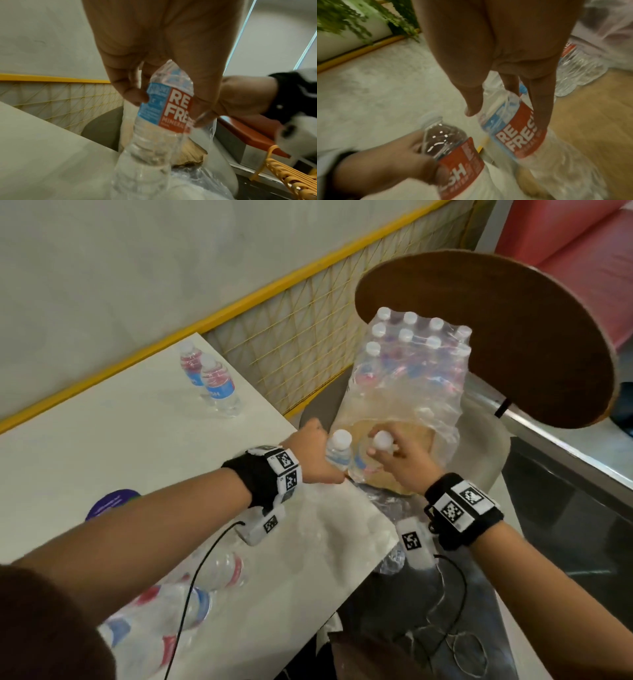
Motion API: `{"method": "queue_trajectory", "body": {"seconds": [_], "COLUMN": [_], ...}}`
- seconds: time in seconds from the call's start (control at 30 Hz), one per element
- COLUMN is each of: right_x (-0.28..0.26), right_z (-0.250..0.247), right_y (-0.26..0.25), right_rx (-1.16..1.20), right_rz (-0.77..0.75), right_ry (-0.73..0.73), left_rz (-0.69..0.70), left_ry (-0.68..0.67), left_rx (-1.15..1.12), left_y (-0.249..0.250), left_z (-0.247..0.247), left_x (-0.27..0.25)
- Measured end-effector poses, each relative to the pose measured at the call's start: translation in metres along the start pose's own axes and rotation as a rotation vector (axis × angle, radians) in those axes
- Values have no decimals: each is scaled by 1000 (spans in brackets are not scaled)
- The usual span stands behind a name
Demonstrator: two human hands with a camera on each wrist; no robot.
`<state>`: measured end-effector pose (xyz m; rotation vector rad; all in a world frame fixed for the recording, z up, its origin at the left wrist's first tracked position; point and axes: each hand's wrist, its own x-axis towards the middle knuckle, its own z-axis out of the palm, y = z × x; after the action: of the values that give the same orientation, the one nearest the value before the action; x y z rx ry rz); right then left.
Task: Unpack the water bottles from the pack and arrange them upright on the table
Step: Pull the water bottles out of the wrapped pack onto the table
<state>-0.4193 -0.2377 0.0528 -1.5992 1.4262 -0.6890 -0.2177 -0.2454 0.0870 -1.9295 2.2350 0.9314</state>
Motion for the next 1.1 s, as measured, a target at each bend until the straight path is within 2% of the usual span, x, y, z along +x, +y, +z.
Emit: {"method": "queue_trajectory", "body": {"seconds": [0.13, 0.2, 0.37, 0.53, 0.67, 0.73, 0.8, 0.93, 1.1], "right_x": [-35, -48, -77, -95, -102, -103, -100, -83, -74], "right_z": [16, 29, 82, 121, 144, 145, 138, 116, 118], "right_y": [-26, -42, -67, -90, -100, -99, -95, -86, -73], "right_rx": [-86, -61, -267, -283, -281, -276, -206, -14, 185], "right_rz": [-185, -182, -229, -281, -288, -231, -95, 247, 477], "right_ry": [-270, -402, -783, -921, -951, -944, -887, -656, -590], "left_rz": [-38, -2, 44, 52, 15, 2, 6, 15, -29], "left_ry": [-49, -63, -184, -273, -291, -316, -326, -308, -208], "left_rx": [117, 158, 280, 375, 441, 460, 480, 447, 298], "left_y": [-16, -23, -32, -31, -36, -40, -45, -55, -71], "left_z": [-20, -24, -25, -34, -46, -51, -54, -53, -53], "left_x": [-17, -25, -42, -54, -63, -68, -75, -89, -112]}}
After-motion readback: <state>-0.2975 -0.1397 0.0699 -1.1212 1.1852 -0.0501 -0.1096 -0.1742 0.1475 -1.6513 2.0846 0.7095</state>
